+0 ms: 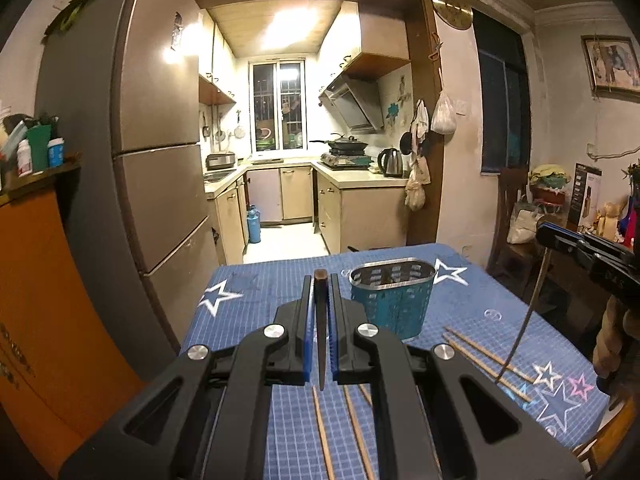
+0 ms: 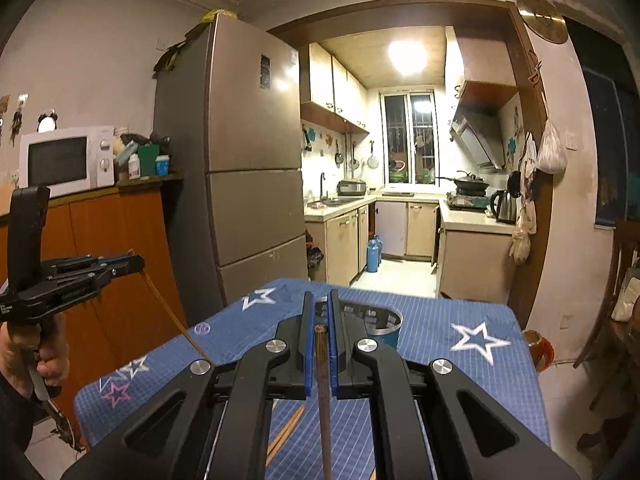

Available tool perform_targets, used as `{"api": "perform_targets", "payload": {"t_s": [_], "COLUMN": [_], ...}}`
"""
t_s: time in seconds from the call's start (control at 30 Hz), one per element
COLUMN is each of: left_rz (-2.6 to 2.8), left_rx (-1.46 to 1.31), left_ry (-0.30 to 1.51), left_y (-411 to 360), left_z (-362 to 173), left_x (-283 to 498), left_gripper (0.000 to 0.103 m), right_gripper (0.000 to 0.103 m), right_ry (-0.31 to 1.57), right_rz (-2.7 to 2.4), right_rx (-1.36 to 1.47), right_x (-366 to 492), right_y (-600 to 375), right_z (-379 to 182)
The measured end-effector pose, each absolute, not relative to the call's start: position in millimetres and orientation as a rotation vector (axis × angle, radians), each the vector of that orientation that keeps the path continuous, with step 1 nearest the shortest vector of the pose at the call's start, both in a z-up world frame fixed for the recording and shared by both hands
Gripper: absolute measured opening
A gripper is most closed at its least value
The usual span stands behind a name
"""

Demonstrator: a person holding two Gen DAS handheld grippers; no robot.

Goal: Organize utensils
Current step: 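Lift the left tool's chopstick into the teal holder while the right tool carries its chopstick there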

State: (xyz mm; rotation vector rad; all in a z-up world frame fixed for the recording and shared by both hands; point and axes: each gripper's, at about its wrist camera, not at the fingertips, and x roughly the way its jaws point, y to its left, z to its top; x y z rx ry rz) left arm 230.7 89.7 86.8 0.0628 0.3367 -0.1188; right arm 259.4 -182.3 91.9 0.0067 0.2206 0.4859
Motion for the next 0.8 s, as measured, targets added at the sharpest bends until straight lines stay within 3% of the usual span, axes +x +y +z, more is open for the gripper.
{"api": "perform_targets", "payload": {"t_s": [0.5,0.8], "left_rz": [-0.192,-0.208], "left_rx": [0.066,0.025], "left_ry": [0.323,0.339], "left_y": [54,43], "left_z": [176,190], "left_x": [301,362], "left_gripper": [0.005,0.005], "right_gripper": [0.007,0.007], "right_ry": [0.158,0.149], "right_rz": [0.461,0.421], "right_rx": [-0.009,0.044], "right_x": [356,429], "right_y": [-183,-185], "right_z": [189,220]}}
